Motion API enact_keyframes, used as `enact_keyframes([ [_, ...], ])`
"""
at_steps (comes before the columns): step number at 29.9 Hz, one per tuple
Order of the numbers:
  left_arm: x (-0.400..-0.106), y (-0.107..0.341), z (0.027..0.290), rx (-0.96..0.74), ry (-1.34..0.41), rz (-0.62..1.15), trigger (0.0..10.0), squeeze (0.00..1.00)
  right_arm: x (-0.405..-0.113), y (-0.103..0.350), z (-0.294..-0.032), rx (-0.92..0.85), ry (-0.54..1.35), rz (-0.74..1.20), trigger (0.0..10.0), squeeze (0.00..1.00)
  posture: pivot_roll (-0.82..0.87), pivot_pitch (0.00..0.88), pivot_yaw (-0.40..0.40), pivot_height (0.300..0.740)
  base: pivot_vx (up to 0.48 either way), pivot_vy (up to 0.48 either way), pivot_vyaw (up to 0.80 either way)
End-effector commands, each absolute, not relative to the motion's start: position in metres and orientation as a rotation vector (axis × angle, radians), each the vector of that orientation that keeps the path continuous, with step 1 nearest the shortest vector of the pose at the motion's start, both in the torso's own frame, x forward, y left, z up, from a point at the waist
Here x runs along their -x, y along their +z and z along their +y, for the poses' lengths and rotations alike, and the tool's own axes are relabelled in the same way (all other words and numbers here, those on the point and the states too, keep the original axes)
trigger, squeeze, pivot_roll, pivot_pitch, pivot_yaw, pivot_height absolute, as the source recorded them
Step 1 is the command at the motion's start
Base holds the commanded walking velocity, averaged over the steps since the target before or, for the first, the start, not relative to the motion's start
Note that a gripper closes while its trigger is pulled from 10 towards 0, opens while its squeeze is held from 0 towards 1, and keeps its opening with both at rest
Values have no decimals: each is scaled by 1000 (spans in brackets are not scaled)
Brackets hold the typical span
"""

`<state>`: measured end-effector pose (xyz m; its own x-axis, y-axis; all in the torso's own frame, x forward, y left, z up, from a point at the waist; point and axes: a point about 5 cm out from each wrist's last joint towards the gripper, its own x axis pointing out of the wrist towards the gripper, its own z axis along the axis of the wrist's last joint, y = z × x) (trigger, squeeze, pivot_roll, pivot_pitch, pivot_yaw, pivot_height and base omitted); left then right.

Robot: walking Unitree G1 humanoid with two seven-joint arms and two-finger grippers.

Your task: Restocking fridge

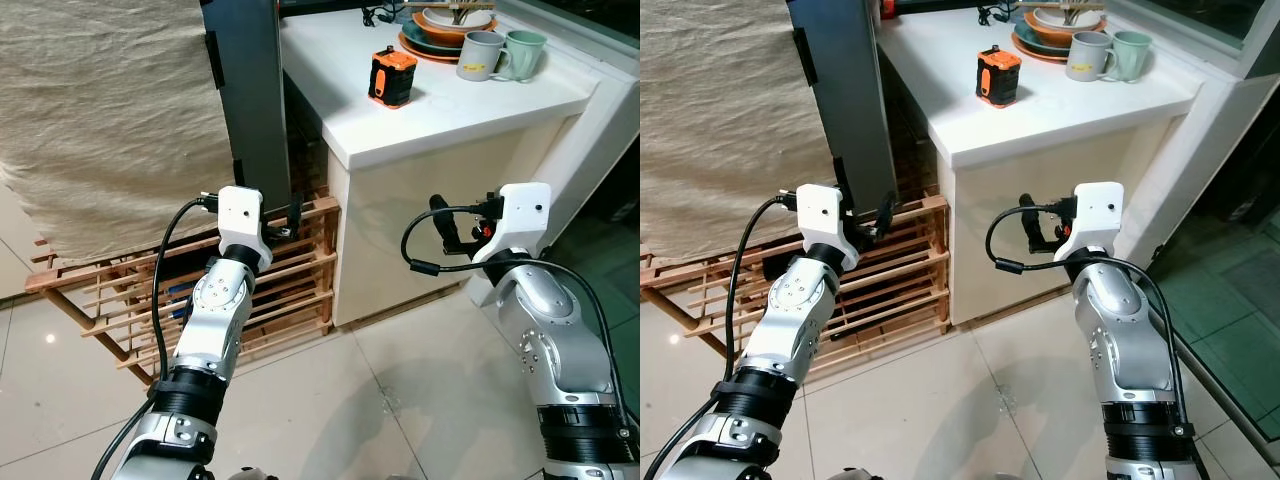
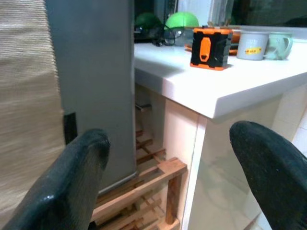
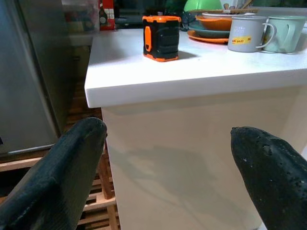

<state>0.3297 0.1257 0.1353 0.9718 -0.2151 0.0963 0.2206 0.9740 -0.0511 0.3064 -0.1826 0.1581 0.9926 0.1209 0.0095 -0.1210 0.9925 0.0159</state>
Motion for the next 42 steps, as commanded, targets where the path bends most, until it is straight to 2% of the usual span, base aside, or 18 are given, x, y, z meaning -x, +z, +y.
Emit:
enact_keyframes([
  [1,-329,138,132,68,-205,-87,10000,0,-306,160,-186,-20,108,-29,10000,0,-161,7,16,728,0,469,0],
  [7,-329,138,128,123,-184,-59,10000,0,-305,160,-191,-39,106,-39,10000,0,-160,4,10,728,0,472,0],
  [12,-329,139,126,83,-183,-54,10000,0,-304,158,-189,-14,111,-39,10000,0,-167,0,15,728,0,478,0],
  [18,-331,142,120,26,-213,-58,10000,0,-305,156,-188,-27,103,-47,10000,0,-175,0,26,728,0,0,0],
  [26,-332,144,117,100,-214,-48,10000,0,-300,154,-193,-19,89,-40,10000,0,-184,0,22,728,0,0,0],
  [42,-327,142,126,112,-189,-21,10000,0,-293,147,-199,-15,53,-27,10000,0,-172,35,25,728,0,480,97],
])
